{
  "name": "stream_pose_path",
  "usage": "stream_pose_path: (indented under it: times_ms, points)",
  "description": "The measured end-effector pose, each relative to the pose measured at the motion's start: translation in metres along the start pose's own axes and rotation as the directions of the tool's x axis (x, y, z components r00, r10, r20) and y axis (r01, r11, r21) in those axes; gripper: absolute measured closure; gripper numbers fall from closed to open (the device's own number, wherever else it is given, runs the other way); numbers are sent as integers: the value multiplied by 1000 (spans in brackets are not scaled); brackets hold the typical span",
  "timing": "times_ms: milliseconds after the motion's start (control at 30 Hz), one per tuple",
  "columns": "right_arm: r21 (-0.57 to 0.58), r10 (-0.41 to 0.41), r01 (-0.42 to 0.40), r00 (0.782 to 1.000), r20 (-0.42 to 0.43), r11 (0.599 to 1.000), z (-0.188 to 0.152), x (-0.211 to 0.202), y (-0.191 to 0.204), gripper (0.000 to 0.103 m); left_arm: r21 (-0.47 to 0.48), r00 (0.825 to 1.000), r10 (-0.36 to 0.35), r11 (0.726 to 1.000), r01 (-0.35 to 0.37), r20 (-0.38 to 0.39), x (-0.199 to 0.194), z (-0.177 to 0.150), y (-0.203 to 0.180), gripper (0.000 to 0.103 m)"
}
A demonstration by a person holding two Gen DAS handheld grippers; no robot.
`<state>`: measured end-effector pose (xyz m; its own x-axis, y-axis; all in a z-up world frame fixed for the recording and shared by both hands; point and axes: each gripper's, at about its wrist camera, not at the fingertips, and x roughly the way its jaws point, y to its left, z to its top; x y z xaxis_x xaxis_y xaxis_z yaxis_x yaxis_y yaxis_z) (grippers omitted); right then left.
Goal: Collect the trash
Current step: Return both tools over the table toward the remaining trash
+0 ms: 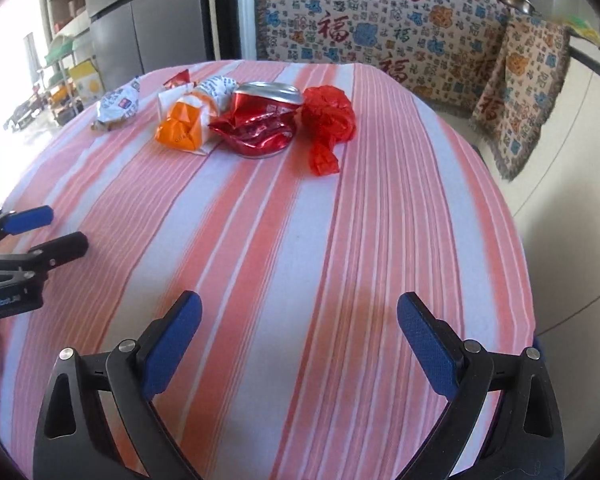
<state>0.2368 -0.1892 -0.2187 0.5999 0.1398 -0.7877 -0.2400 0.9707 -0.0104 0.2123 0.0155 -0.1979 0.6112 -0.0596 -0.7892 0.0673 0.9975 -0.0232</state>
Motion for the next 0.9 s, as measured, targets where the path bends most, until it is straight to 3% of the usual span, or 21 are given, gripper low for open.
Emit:
stream_pose_path:
  times_ms: [267, 900]
  points:
    - [21, 6, -7, 1000, 9, 1000, 0, 3, -4, 1, 10, 1000, 15, 1000, -15, -12, 6, 1, -6, 13]
    - [21, 6, -6, 1000, 13, 1000, -1, 4, -3, 1, 15, 1000, 0, 1000, 0, -13, 6, 2, -3, 13]
